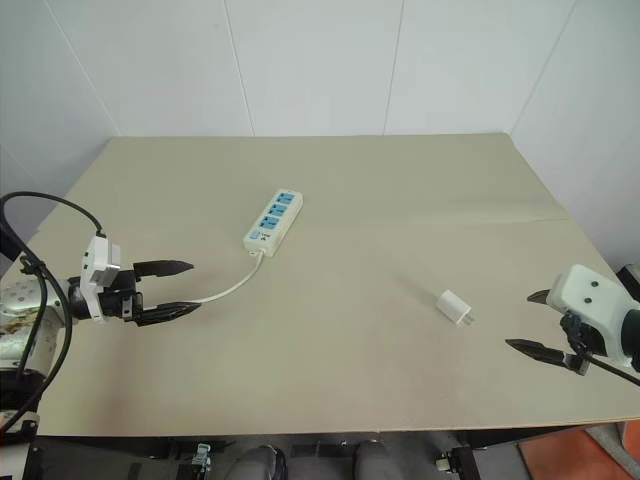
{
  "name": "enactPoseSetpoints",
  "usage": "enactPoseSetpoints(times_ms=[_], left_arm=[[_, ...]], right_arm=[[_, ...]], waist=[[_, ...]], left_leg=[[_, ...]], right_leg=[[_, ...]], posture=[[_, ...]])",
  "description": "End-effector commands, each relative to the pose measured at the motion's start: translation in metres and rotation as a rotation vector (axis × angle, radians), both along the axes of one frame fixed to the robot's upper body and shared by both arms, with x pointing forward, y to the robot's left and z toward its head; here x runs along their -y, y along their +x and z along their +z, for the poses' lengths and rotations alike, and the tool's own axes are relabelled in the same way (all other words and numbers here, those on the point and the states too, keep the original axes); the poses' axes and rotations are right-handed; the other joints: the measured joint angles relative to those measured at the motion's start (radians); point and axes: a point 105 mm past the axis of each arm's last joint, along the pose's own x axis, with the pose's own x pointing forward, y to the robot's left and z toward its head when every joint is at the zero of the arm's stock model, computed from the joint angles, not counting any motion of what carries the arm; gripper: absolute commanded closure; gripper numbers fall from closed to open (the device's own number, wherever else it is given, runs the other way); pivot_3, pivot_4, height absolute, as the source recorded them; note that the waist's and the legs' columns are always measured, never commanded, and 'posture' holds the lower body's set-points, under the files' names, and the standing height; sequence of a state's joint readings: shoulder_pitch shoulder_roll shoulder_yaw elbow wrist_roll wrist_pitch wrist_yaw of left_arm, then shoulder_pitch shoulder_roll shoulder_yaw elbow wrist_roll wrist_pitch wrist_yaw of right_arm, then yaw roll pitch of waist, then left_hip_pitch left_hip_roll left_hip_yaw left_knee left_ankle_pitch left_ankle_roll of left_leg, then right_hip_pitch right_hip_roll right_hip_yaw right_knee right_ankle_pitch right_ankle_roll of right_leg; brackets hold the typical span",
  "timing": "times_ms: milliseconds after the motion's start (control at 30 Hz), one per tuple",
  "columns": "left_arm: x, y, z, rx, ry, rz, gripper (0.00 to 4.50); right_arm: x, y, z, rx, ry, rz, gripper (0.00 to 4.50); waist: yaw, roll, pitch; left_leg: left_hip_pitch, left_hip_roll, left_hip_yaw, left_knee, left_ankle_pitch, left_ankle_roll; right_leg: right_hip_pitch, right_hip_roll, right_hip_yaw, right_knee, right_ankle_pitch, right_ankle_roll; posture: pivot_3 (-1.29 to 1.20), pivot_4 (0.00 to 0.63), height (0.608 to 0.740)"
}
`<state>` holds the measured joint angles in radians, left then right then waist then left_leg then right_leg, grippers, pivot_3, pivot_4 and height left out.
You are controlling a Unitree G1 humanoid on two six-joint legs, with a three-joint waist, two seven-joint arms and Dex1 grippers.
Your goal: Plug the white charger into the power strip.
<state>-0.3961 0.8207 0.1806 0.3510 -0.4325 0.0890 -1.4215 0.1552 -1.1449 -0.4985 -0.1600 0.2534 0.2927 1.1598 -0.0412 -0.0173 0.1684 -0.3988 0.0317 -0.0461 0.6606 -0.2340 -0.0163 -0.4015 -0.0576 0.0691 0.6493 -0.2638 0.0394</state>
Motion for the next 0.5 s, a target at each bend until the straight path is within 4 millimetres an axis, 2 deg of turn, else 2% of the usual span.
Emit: enactPoseSetpoints(times_ms=[33,233,500], left_arm=[[-0.0083,0.0025,0.0172,0.060,0.021,0.028,0.02],[-0.0170,0.0016,0.0193,0.069,0.039,0.069,0.02],[-0.0153,0.0026,0.0162,0.072,0.032,0.082,0.02]], right_arm=[[0.0019,0.0003,0.0145,0.062,-0.014,-0.010,0.00],[0.0058,-0.0015,0.0103,0.057,-0.015,-0.027,0.00],[0.0065,-0.0010,0.0100,0.050,-0.018,-0.025,0.00]], waist=[[0.000,0.000,0.000],[0.001,0.000,0.000],[0.000,0.000,0.000]], left_leg=[[0.000,0.000,0.000,0.000,0.000,0.000],[0.000,0.000,0.000,0.000,0.000,0.000],[0.000,0.000,0.000,0.000,0.000,0.000]], right_leg=[[0.000,0.000,0.000,0.000,0.000,0.000],[0.000,0.000,0.000,0.000,0.000,0.000],[0.000,0.000,0.000,0.000,0.000,0.000]], posture=[[0.00,0.150,0.740],[0.00,0.150,0.740],[0.00,0.150,0.740]])
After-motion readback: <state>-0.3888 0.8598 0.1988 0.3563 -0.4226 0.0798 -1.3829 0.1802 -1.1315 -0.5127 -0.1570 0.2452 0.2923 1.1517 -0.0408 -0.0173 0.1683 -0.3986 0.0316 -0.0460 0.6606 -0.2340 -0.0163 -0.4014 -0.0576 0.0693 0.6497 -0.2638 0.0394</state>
